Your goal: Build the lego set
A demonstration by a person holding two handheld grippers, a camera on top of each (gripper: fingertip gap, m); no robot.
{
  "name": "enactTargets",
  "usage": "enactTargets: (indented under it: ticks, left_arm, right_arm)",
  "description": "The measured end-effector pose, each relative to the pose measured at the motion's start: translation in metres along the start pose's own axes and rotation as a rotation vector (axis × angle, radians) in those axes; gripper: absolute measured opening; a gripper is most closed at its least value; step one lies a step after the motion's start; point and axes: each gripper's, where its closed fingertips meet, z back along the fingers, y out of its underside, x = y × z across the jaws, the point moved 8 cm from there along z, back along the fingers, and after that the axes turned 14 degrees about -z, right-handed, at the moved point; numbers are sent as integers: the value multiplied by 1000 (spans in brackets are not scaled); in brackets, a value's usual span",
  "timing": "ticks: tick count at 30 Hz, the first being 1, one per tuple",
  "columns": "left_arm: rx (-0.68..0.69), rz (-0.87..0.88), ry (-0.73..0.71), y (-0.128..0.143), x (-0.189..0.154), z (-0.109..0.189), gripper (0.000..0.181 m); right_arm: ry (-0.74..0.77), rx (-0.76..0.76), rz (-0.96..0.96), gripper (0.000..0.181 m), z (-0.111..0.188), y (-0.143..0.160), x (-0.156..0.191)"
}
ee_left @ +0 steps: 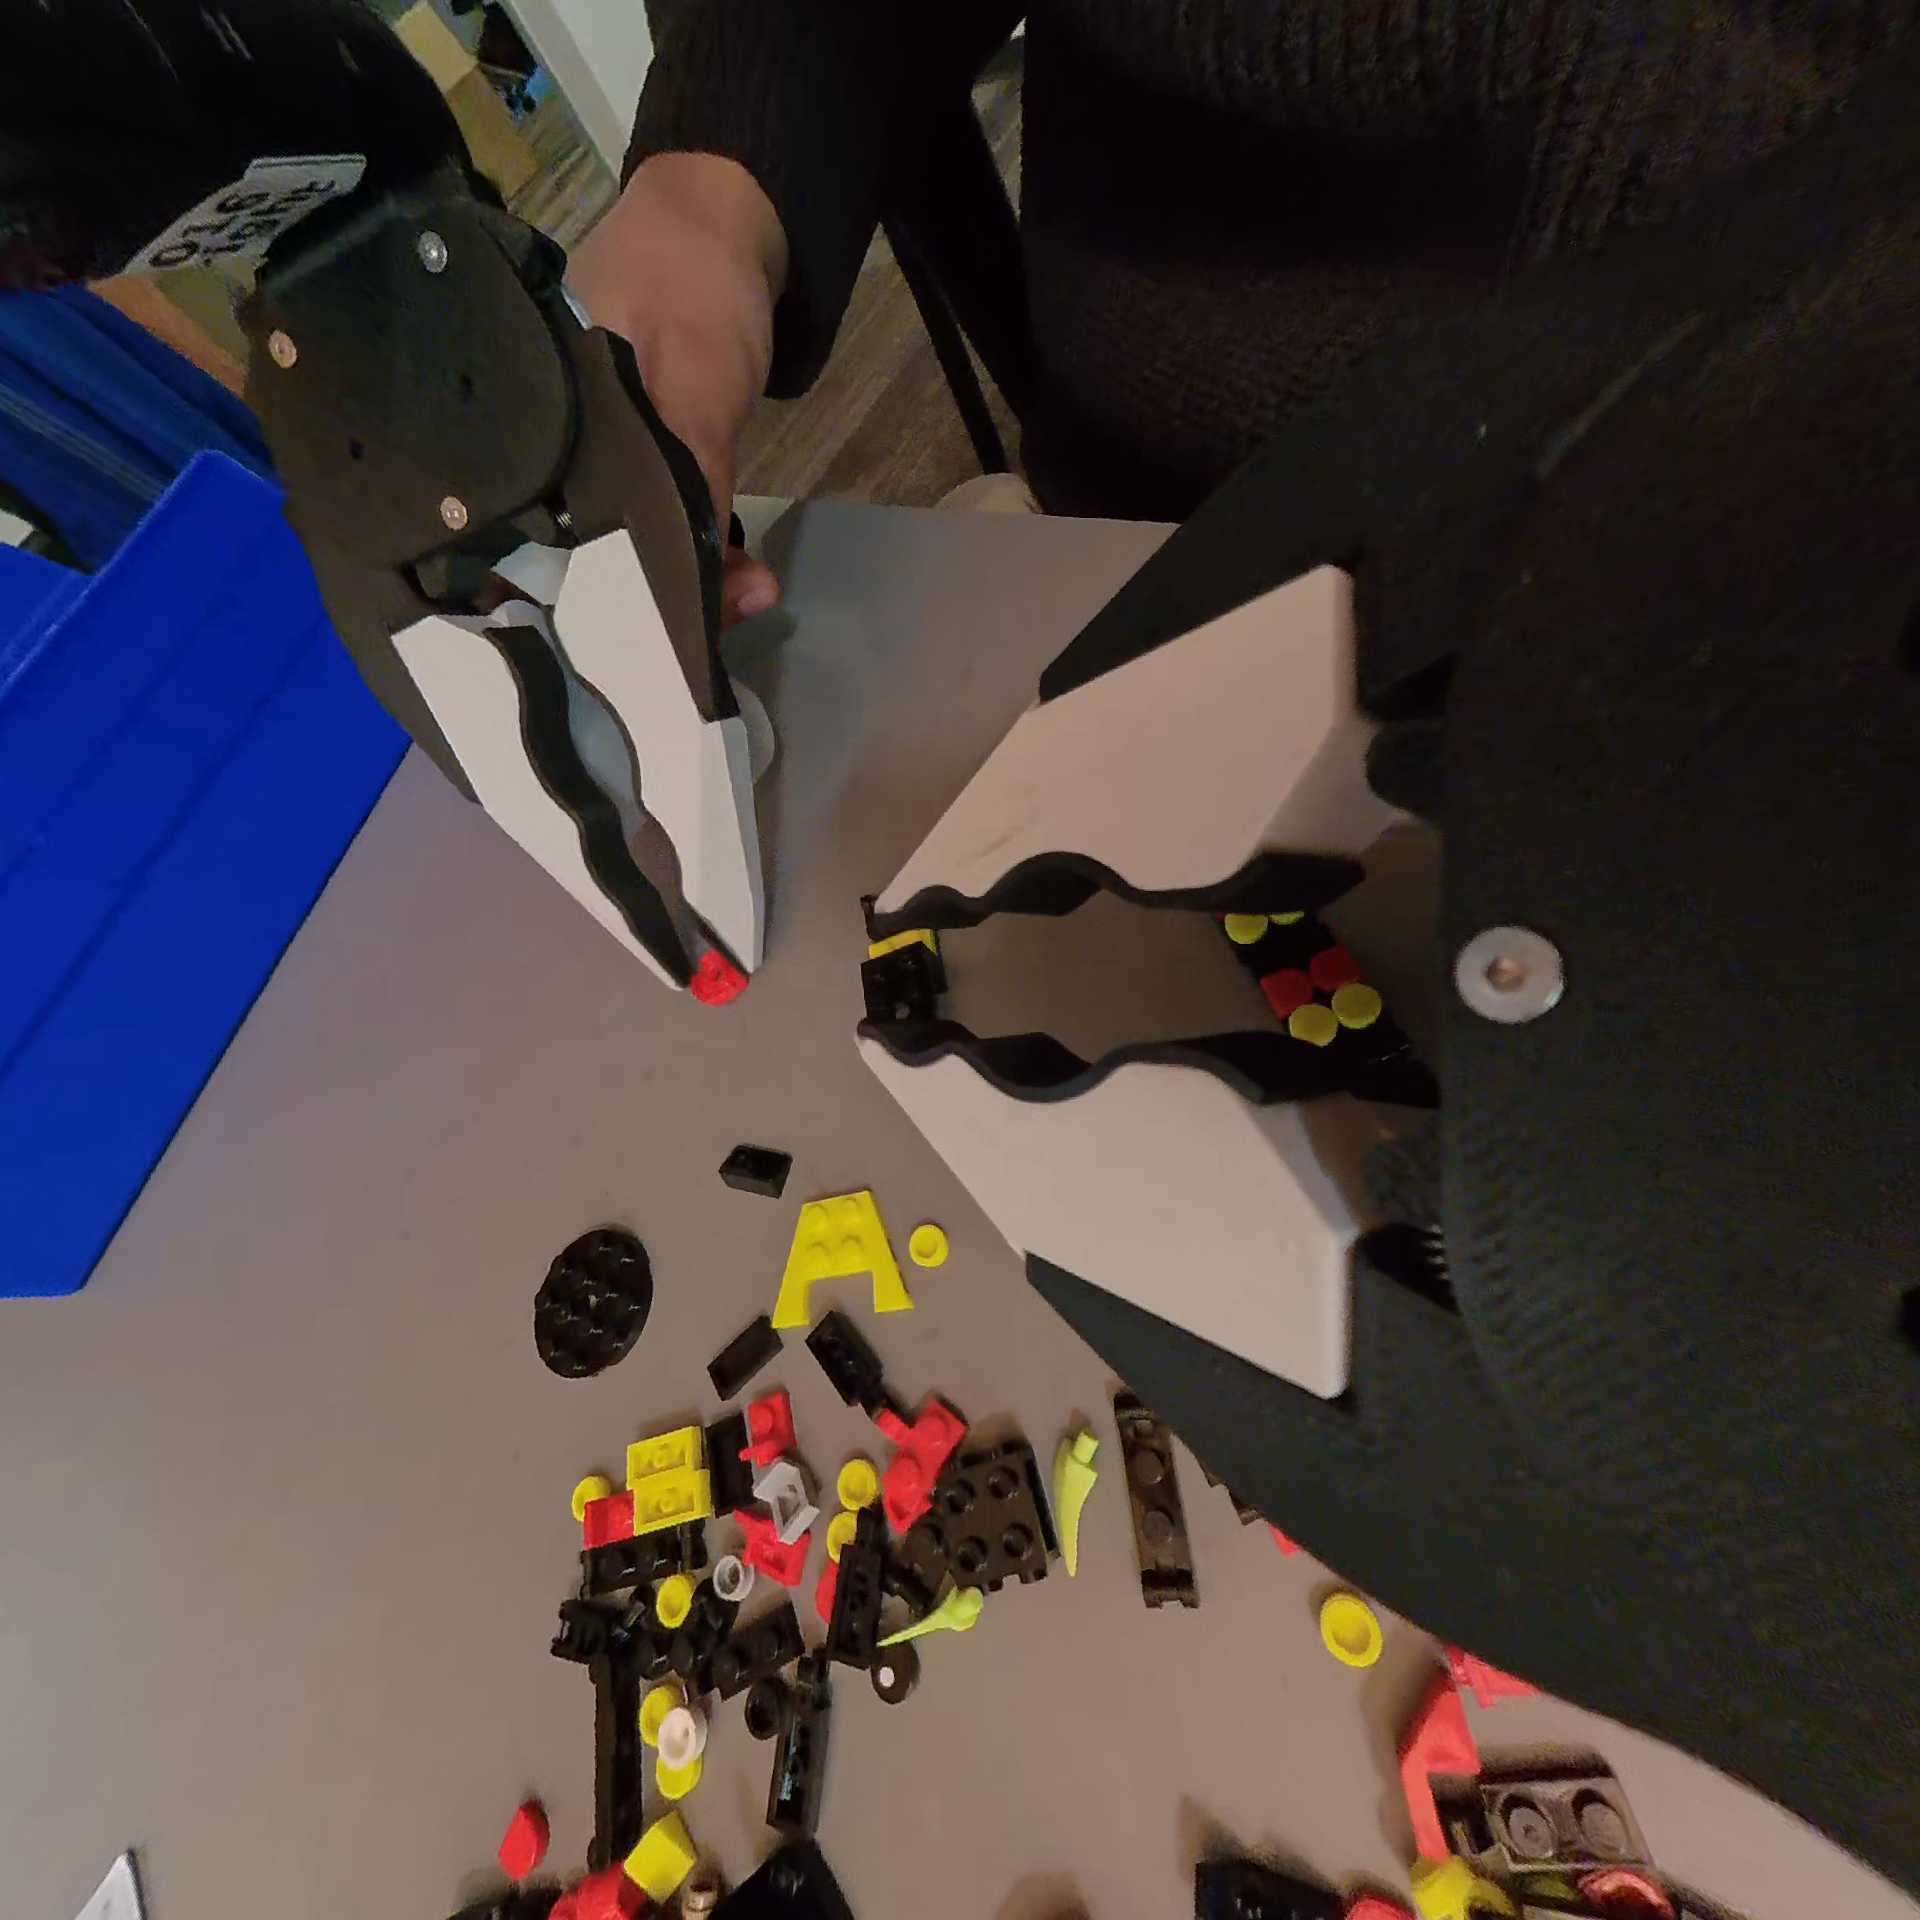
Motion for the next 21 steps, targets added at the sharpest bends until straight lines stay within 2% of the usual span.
enactTargets:
  ticks: [1,3,5,9,11,15,21]
  left_arm:
    - [-8,-12,1,0,0,1,15]
    - [-21,-50,4,0,-2,3,17]
    - [-43,-107,13,-1,-5,7,18]
    - [-126,-308,85,-6,-24,17,25]
    - [-149,-417,111,-8,-37,20,25]
    - [-144,-539,135,-7,-55,19,23]
    - [-169,-552,145,-10,-62,22,12]
  right_arm:
    - [-10,1,-3,15,0,0,1]
    - [-62,-13,-34,15,4,-1,3]
    - [-184,-43,-84,15,11,-5,8]
    - [-622,-45,-228,14,31,-7,28]
    - [-754,-4,-283,14,36,-4,32]
    - [-878,33,-316,14,43,-2,40]
    - [-977,65,-408,14,46,0,42]
